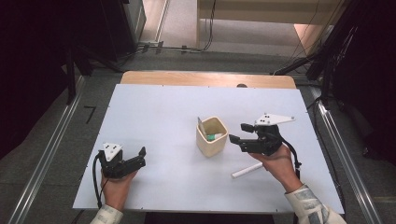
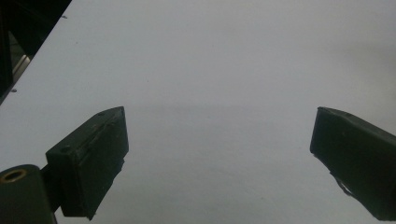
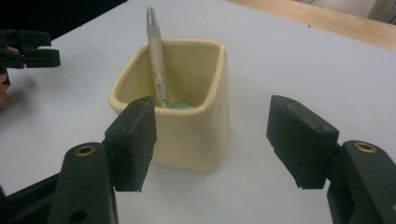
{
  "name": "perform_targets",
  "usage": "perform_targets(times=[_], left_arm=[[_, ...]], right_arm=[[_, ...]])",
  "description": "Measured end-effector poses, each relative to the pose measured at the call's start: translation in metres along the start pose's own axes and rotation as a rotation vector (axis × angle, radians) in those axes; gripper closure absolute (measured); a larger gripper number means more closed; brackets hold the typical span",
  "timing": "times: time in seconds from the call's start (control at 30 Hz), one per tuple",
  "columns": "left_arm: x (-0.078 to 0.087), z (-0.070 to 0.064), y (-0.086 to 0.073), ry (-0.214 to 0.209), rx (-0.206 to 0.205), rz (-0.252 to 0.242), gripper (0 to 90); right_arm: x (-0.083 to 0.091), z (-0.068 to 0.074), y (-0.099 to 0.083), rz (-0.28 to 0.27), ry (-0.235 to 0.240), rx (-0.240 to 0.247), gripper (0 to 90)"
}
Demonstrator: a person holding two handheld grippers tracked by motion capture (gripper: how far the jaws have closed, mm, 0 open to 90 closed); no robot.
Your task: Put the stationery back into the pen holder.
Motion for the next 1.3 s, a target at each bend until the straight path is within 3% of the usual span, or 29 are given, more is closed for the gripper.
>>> perform_targets(times=[0.87,1.3], left_arm=[[0.0,-0.001,-0.001,0.004,-0.003,0.009,5.3],[-0.001,-0.001,-0.001,0.006,-0.005,0.006,5.2]], right_arm=[[0.012,-0.024,-0.062,0.049,-0.017,-0.054,23.9],[0.014,-0.032,-0.093,0.103,-0.021,-0.023,23.5]])
Point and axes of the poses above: each handheld gripper's, and its own axes: x roughly backward along the jaws, y roughly out of its top, z roughly to its left, the point moved 10 cm from there along -x, roughly forward along the jaws, and after that the axes turned 11 degrees about z, right-handed, at the moved point
